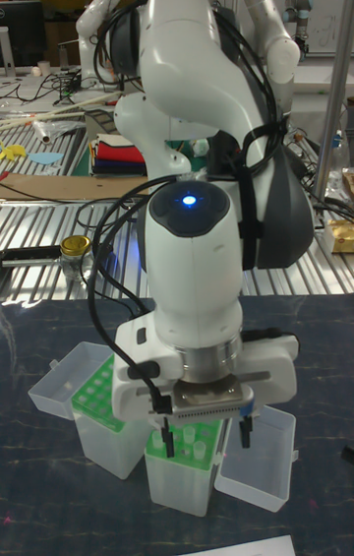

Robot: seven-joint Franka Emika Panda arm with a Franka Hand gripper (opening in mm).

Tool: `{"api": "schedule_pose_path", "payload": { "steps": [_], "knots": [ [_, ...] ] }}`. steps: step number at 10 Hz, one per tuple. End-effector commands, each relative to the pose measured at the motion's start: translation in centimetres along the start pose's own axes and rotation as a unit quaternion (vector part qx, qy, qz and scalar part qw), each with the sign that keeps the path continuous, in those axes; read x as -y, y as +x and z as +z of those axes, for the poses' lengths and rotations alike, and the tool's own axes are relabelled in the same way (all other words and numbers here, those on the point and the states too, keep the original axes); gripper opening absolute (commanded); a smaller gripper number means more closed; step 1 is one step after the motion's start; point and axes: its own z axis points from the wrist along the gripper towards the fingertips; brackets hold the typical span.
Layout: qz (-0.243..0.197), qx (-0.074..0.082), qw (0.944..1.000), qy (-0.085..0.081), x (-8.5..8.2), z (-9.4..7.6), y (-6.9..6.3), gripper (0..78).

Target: Transfer all large pipette tips from one holder to another

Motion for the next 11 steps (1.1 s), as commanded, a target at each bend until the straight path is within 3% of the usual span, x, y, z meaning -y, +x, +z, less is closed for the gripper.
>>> {"api": "schedule_pose_path", "payload": {
  "steps": [1, 2, 11],
  "knots": [
    [0.002, 0.003, 1.0000, 0.000, -0.11, -0.04, 0.13, 77.4],
    [0.002, 0.003, 1.0000, 0.000, -0.11, -0.04, 0.13, 1.1],
    [0.002, 0.003, 1.0000, 0.000, -0.11, -0.04, 0.13, 1.1]
  ]
}}
